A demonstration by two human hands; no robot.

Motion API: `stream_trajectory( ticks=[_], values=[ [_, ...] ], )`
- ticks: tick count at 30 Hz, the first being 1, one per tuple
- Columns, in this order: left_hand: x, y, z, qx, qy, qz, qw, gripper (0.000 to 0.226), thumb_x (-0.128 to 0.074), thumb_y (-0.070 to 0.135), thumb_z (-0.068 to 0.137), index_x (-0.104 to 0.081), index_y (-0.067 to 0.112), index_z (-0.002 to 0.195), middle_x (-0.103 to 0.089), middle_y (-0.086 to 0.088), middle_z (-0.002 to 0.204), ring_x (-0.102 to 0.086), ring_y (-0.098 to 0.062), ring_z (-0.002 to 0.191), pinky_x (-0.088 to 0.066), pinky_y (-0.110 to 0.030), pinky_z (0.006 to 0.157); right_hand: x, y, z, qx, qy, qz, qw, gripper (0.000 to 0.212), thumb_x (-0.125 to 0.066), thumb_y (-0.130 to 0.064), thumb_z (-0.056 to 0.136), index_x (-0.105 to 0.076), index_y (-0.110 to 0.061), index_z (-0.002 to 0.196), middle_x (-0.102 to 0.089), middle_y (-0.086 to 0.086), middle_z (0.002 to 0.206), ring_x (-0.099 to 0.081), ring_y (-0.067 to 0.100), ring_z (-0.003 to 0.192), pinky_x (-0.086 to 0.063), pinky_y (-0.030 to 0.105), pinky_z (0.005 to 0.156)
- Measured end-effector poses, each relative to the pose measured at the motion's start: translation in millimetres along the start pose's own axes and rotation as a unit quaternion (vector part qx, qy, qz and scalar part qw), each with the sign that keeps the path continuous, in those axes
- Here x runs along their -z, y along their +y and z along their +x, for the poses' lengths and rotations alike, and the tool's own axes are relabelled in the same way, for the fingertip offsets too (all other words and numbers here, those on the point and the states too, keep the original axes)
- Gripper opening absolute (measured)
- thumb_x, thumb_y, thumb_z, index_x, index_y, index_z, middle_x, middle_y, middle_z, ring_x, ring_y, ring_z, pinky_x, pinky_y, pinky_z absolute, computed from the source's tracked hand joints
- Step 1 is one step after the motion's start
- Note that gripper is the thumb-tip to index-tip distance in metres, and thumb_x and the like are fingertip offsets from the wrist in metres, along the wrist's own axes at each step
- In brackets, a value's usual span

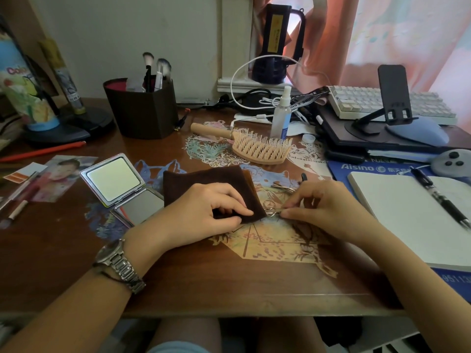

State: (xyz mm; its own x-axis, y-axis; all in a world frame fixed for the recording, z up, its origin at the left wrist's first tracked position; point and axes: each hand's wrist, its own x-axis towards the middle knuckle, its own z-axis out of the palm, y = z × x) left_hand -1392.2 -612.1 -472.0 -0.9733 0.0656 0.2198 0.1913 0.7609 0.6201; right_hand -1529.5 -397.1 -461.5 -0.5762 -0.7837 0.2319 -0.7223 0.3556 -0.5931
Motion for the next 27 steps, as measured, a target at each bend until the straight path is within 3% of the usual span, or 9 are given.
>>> stream_trajectory(
  ticks=[5, 15, 20, 27],
  values=[
    [-0.1, -0.3, -0.8, -0.001, 0.006, 0.005, 1.000, 0.024, -0.071, 0.021, 0.083, -0.073, 0.030, 0.105, -0.064, 0.016, 0.103, -0.060, -0.004, 0.094, -0.046, -0.010, 0.078, 11.3, 5.2, -5.0, -0.043, -0.006, -0.005, 0.999, 0.012, -0.080, -0.026, 0.071, -0.070, -0.032, 0.070, -0.059, -0.015, 0.062, -0.054, -0.003, 0.060, -0.040, 0.008, 0.053],
    [0.1, -0.4, -1.4, 0.019, 0.042, -0.020, 0.999, 0.021, -0.071, 0.017, 0.084, -0.074, 0.028, 0.102, -0.066, 0.012, 0.095, -0.063, -0.009, 0.085, -0.053, -0.024, 0.074, 10.4, 8.0, -5.9, -0.028, -0.018, -0.013, 0.999, 0.005, -0.075, -0.030, 0.076, -0.072, -0.027, 0.075, -0.064, -0.014, 0.069, -0.057, 0.002, 0.066, -0.042, 0.009, 0.055],
    [0.0, 1.2, -0.7, 0.030, 0.047, -0.021, 0.998, 0.021, -0.070, 0.016, 0.085, -0.073, 0.031, 0.099, -0.066, 0.013, 0.091, -0.063, -0.008, 0.085, -0.049, -0.015, 0.072, 11.0, 4.1, -7.4, -0.011, -0.010, -0.010, 1.000, 0.006, -0.078, -0.025, 0.074, -0.072, -0.022, 0.074, -0.060, -0.036, 0.069, -0.057, -0.004, 0.068, -0.040, 0.006, 0.056],
    [0.6, 3.3, -0.7, 0.037, 0.046, -0.023, 0.998, 0.022, -0.070, 0.014, 0.085, -0.072, 0.031, 0.099, -0.066, 0.011, 0.089, -0.063, -0.006, 0.085, -0.047, -0.010, 0.072, 9.4, 2.1, -7.3, 0.007, 0.004, -0.014, 1.000, 0.008, -0.080, -0.026, 0.071, -0.073, -0.021, 0.072, -0.060, -0.036, 0.067, -0.058, -0.002, 0.068, -0.040, 0.006, 0.057]
  ],
)
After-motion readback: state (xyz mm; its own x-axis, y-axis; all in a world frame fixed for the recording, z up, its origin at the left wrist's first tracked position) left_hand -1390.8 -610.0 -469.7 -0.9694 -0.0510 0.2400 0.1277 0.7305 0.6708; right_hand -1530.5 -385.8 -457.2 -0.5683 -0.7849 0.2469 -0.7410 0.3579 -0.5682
